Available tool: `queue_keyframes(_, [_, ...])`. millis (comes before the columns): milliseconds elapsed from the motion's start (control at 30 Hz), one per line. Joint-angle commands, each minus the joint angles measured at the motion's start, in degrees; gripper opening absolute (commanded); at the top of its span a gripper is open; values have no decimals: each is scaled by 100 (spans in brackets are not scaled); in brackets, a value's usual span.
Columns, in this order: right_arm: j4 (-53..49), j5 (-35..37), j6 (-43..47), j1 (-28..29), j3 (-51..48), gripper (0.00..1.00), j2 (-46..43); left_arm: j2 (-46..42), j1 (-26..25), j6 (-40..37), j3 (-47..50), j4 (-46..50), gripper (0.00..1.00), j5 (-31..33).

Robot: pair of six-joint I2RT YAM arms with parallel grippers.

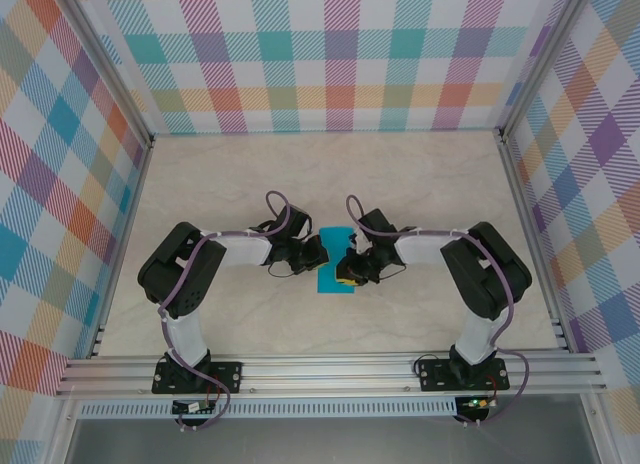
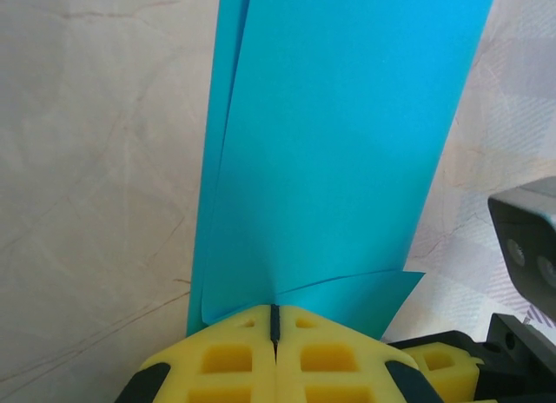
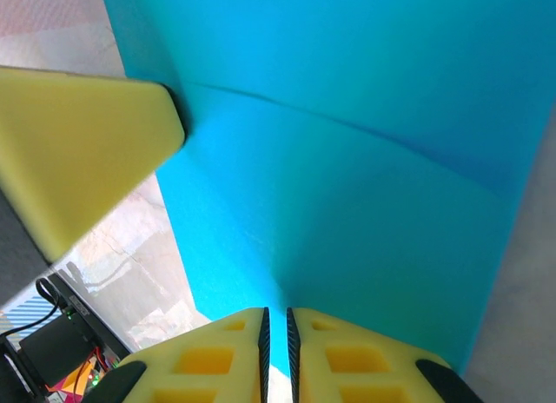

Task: Fold a paper plane with a square sheet of paper (pick it up from the middle)
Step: Fold the triangle a second time at the center of the table.

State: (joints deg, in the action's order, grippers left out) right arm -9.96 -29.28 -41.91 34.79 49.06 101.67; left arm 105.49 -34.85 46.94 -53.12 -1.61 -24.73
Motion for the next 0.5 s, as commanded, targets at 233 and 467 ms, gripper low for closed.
queue_keyframes(233, [-220, 123, 72, -23, -817, 16, -499, 102, -37, 78, 126, 301, 1, 484])
queue_keyframes(467, [-82, 41, 37, -180, -1218, 17, -887, 34, -39, 75, 133, 308, 1, 497])
